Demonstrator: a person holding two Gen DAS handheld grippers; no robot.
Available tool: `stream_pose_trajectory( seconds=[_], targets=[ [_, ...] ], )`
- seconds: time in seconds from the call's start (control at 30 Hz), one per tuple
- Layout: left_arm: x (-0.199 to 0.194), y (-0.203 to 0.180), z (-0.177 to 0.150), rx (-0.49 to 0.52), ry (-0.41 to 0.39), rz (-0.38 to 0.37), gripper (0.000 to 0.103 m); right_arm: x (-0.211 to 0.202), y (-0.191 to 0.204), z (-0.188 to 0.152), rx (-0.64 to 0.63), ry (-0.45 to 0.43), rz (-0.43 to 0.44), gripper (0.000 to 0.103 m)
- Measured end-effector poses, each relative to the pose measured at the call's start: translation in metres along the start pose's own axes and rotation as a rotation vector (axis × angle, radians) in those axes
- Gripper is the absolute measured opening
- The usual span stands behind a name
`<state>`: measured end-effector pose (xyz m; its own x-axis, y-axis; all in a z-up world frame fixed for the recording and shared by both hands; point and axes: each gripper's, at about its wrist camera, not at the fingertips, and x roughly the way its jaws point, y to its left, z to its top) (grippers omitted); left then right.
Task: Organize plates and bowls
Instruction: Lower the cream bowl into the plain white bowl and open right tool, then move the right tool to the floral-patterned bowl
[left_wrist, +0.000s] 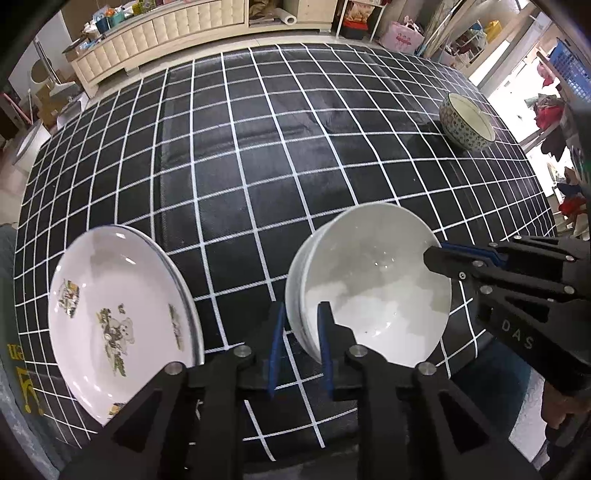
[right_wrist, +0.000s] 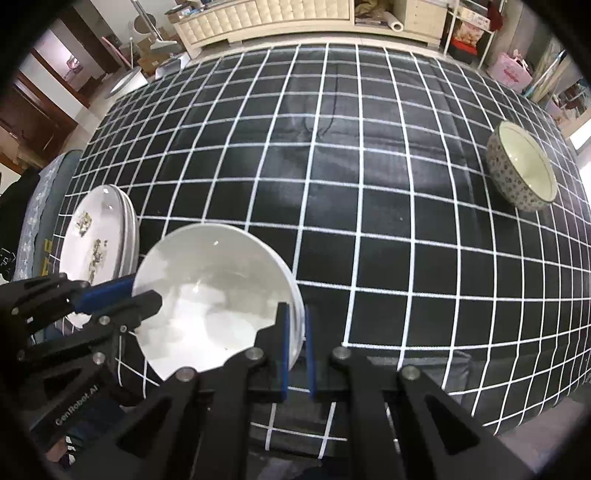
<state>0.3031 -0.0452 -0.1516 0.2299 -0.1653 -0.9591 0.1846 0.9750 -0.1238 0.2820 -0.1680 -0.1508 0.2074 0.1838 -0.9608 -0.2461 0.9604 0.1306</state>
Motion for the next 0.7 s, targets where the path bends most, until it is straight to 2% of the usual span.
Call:
stream_pose_trajectory(
  seconds=[0.27, 0.33, 0.4, 0.43, 0.47, 0.6, 0.7],
  targets=[
    [-0.026, -0.002, 0.01, -0.029, -0.049, -0.023, 0.032, -0.025, -0.009, 0.002, -0.011, -0.041, -0.006, 0.013],
    [-0.033, -0.01, 0.016, -0.018, -0.06, -0.018, 0.033, -0.033, -0.016, 0.003, 0.0, -0.057, -0.006, 0.024],
    [-0.039, -0.018, 0.022, -0.005, -0.072, -0.012, 0.039, -0.042, -0.024, 0.003, 0.007, -0.084, -0.008, 0.052],
    [-0.042, -0.024, 0.025, 0.003, -0.081, -0.014, 0.041, -0.047, -0.03, 0.004, 0.015, -0.103, -0.01, 0.057],
    [-0.045, -0.029, 0.028, 0.012, -0.089, -0.015, 0.041, -0.05, -0.034, 0.004, 0.022, -0.114, -0.012, 0.06],
    [-0.048, -0.057, 0.051, 0.066, -0.099, -0.001, 0.041, -0.066, -0.061, 0.008, 0.055, -0.141, -0.031, 0.061],
    [-0.051, -0.081, 0.07, 0.098, -0.104, -0.007, 0.048, -0.076, -0.082, 0.011, 0.081, -0.154, -0.044, 0.065]
  ],
)
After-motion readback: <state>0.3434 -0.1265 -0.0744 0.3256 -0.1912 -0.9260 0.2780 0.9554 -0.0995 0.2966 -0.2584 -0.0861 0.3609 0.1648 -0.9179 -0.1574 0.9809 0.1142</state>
